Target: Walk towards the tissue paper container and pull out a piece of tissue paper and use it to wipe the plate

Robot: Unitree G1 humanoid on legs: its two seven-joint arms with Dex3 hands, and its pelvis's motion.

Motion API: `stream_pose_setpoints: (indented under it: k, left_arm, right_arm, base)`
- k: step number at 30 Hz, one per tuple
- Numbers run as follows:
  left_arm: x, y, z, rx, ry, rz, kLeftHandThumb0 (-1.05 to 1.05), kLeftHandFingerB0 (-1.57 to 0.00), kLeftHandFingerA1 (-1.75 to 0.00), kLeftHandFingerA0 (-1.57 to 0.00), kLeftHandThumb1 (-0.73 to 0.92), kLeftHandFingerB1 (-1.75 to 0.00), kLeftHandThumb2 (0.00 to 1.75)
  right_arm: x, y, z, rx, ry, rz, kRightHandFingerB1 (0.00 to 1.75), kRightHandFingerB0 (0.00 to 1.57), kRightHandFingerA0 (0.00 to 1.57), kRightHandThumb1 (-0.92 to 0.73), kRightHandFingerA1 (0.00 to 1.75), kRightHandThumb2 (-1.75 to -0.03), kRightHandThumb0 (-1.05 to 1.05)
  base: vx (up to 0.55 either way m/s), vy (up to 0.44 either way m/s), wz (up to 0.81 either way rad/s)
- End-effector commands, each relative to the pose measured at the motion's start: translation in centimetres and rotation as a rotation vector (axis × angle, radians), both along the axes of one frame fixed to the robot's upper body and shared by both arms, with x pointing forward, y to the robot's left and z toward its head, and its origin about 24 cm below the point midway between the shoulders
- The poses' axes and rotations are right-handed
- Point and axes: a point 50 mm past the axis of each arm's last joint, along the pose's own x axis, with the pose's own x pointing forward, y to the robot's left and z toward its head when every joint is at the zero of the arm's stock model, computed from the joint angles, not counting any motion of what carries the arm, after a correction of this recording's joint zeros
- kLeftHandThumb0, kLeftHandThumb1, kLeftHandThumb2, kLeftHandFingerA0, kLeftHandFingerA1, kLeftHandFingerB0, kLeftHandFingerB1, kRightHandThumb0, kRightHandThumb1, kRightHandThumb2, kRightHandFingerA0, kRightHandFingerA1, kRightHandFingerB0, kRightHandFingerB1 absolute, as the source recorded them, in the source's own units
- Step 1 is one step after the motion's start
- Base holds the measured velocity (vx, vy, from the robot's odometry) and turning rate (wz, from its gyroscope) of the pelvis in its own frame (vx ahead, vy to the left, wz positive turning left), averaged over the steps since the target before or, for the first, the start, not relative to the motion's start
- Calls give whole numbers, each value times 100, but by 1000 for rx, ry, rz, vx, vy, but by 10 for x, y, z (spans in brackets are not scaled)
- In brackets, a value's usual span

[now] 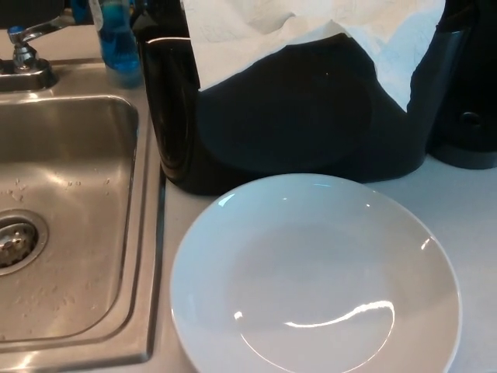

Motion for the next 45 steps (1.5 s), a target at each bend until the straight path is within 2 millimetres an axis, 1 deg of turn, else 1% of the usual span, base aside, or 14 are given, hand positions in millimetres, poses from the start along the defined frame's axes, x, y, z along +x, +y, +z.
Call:
stream_pose_setpoints:
  k: [1, 2, 3, 4, 5, 14, 15, 20, 23, 24, 30, 32, 44, 45]
  left_arm:
    - [10, 8, 8, 64, -59, -34, -10, -81, -99, -88, 60, -69, 74]
    - [10, 8, 8, 66, -60, -36, -10, -81, -99, -88, 60, -69, 74]
    - [10, 8, 8, 64, -61, -32, -8, -81, -98, -87, 60, -70, 76]
    - [10, 9, 7, 59, -58, -25, -9, -81, -98, -87, 60, -70, 74]
    - [10, 8, 6, 54, -54, -16, -9, -82, -97, -86, 61, -70, 73]
    - [10, 9, 8, 56, -65, -8, -8, -81, -102, -86, 62, -71, 75]
    - [10, 10, 8, 53, -64, -2, -6, -81, -100, -86, 61, -71, 76]
    - [4, 10, 7, 49, -54, -4, -8, -81, -100, -88, 61, -69, 77]
    - [4, 9, 6, 46, -54, -2, -10, -80, -100, -89, 63, -71, 72]
    - [5, 11, 5, 49, -51, 4, -11, -82, -98, -90, 62, -68, 70]
    - [2, 10, 7, 50, -58, 20, -8, -82, -100, -91, 58, -72, 76]
    - [2, 11, 7, 57, -51, 17, -7, -82, -96, -88, 59, -70, 76]
    - [-1, 8, 7, 53, -48, 16, -7, -82, -98, -89, 58, -73, 81]
    - [1, 8, 6, 50, -45, 14, -7, -82, -96, -88, 60, -70, 77]
  right_arm:
    - [-13, 6, 182, -606, -687, 68, 36, 10, 32, -66, 65, -60, -51]
    - [-11, 7, 187, -629, -684, 83, 36, 10, 32, -66, 65, -60, -51]
    - [-6, 14, 205, -680, -691, 143, 32, 8, 14, -66, 50, -61, -60]
    - [-2, 21, 217, -724, -691, 182, 52, 0, 0, -46, 52, -101, -37]
    - [2, 26, 224, -726, -709, 223, 29, 2, 0, -48, 50, -87, -67]
    - [45, 70, 283, -940, -857, 504, 25, 7, 9, -53, 14, -89, -87]
    - [52, 73, 286, -969, -854, 525, 28, 2, 0, -46, 28, -91, -74]
    - [86, 94, 290, -1124, -789, 625, 29, 0, 0, -47, 39, -92, -75]
    - [104, 107, 289, -1161, -750, 680, 23, 9, 9, -55, 22, -92, -88]
    - [123, 117, 288, -1237, -748, 713, 17, 9, 10, -55, 13, -93, -89]
    - [178, 151, 293, -1337, -711, 782, 19, 9, 12, -59, 15, -94, -89]
    - [189, 160, 296, -1371, -688, 794, 10, 7, 9, -62, 6, -98, -93]
    - [234, 207, 299, -1421, -570, 894, 12, 0, 0, -61, 9, -102, -94]
    - [240, 213, 299, -1422, -557, 895, 16, 0, 0, -71, 24, -60, -88]
  base:
    - [0, 0, 0]
    - [0, 0, 0]
    - [0, 0, 0]
    - [0, 0, 0]
    - [0, 0, 0]
    - [0, 0, 0]
    - [0, 0, 0]
    - [0, 0, 0]
    - [0, 0, 0]
    - [0, 0, 0]
    - [0, 0, 0]
    - [0, 0, 0]
    - [0, 0, 0]
    - [0, 0, 0]
